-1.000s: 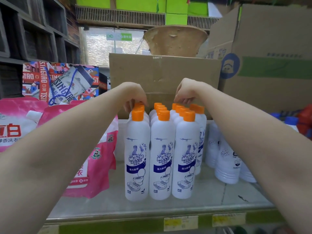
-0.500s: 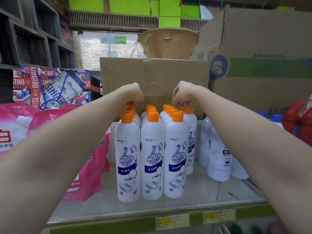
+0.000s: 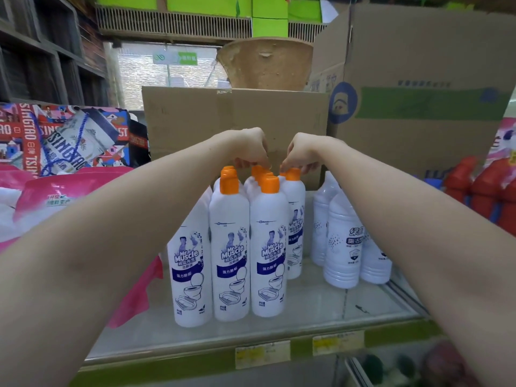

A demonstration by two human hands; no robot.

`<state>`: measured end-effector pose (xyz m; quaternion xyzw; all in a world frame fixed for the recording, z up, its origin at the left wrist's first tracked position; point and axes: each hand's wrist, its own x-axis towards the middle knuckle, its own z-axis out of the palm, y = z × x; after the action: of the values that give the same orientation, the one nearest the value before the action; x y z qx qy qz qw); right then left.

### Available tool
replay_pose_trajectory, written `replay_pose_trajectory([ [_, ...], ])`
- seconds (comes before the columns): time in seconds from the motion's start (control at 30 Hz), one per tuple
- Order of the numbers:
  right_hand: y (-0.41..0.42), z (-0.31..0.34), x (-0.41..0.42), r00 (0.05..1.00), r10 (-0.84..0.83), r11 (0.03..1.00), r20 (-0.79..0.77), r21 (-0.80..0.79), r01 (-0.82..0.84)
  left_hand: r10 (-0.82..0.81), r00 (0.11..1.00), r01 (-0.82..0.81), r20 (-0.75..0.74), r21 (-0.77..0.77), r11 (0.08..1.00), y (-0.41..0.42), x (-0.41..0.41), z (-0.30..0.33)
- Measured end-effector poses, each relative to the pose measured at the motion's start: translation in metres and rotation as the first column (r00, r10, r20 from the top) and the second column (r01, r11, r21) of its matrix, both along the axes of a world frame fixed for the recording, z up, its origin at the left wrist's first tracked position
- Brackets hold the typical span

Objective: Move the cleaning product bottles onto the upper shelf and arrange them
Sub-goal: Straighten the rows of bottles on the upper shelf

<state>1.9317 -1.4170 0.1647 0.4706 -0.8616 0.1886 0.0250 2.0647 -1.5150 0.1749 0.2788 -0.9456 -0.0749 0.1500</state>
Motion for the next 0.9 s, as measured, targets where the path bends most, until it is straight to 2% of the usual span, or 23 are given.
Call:
replay_pose_trajectory([
  [0.37,0.006,-0.015,0.003,0.997,0.046,0.994,0.058,-0.099,-0.041,0.129,0.991,-0.128,0.016,-0.064,0.99,0.012,-0.015,-0.01],
  [0.6,0.017,-0.019,-0.001,0.984,0.16,0.982,0.077,-0.114,-0.151,0.158,0.987,-0.158,0.002,-0.036,0.987,0.018,-0.022,-0.011],
  [0.8,0.035,-0.01,-0.015,0.959,0.276,0.95,-0.055,-0.134,-0.281,0.09,0.987,-0.097,-0.137,-0.043,0.994,0.03,-0.026,-0.003],
  [0.9,0.055,-0.006,-0.031,0.951,0.299,0.938,-0.074,-0.162,-0.307,0.031,0.98,-0.037,-0.194,-0.025,0.999,0.042,-0.029,-0.003],
])
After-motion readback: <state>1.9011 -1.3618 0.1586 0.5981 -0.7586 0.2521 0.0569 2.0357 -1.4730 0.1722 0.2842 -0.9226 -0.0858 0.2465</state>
